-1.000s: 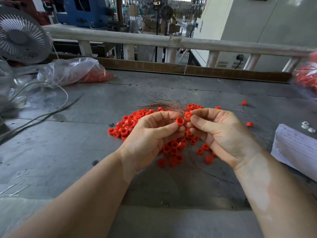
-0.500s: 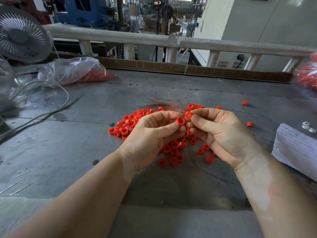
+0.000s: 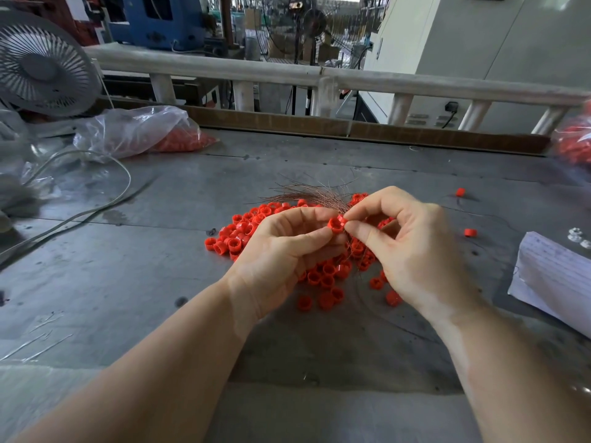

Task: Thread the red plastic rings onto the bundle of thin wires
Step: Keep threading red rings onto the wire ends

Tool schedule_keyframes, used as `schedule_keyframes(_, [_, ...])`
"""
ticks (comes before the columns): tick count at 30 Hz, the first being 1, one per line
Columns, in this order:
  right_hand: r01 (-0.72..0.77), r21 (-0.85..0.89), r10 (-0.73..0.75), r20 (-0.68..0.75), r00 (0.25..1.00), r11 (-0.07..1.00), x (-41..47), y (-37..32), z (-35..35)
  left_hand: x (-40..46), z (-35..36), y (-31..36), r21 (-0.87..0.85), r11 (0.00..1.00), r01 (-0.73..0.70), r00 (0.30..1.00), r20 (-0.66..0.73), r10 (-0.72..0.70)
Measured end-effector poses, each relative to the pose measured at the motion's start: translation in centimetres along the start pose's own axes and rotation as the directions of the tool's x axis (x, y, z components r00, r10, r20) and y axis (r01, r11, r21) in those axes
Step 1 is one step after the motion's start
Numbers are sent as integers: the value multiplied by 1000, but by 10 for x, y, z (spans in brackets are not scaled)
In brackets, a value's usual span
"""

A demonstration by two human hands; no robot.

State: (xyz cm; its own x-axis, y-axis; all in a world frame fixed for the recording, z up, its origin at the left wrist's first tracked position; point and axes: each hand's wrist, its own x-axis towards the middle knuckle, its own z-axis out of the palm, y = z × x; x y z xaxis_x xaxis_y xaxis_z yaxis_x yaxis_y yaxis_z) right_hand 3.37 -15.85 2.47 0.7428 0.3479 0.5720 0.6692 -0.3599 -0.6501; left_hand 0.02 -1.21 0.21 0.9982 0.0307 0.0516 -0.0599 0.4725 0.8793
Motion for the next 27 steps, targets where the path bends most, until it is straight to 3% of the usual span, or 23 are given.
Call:
schedule_keyframes(13, [121, -122, -121, 11, 993, 985, 0, 5, 3, 0, 2, 0, 42, 999, -5, 1000, -23, 6])
schedule_keyframes(27, [150, -191, -152, 5, 988, 970, -2, 5, 5, -1, 4, -1, 108, 994, -30, 998, -43, 35])
